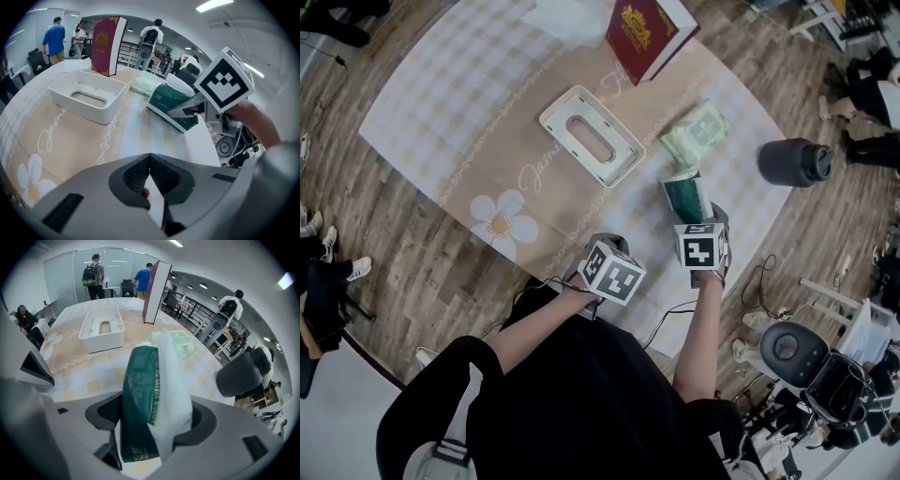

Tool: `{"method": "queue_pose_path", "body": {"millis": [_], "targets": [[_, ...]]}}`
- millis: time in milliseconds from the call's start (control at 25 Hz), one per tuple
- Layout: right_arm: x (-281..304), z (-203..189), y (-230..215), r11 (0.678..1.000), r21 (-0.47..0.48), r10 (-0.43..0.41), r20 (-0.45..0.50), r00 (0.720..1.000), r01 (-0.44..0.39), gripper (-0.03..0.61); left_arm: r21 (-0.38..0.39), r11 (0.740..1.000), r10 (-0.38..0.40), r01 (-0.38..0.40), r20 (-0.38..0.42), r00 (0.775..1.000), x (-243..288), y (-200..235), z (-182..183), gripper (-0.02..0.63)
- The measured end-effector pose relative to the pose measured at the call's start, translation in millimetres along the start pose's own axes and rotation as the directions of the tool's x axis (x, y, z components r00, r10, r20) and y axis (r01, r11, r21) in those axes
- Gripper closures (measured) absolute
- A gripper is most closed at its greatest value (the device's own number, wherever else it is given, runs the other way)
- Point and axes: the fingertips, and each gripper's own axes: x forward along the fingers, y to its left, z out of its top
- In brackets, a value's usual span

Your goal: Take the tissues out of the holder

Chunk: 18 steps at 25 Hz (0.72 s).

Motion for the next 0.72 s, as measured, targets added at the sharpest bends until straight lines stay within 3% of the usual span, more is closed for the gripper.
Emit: {"method": "queue_pose_path", "body": {"millis": [200, 720], "targets": [[-18, 6, -4, 0.997, 0.071, 0.02, 0.068, 0.997, -0.025, 0.253, 0.014, 1.0, -0.009, 0.01, -0.007, 1.0, 4, -4, -1, 0.607], [-81, -5, -11, 0.963, 0.267, -0.071, 0.209, 0.975, 0.013, 0.253, 0.083, 0.995, -0.048, 0.049, -0.016, 0.999, 4, -21, 3, 0.607]]}}
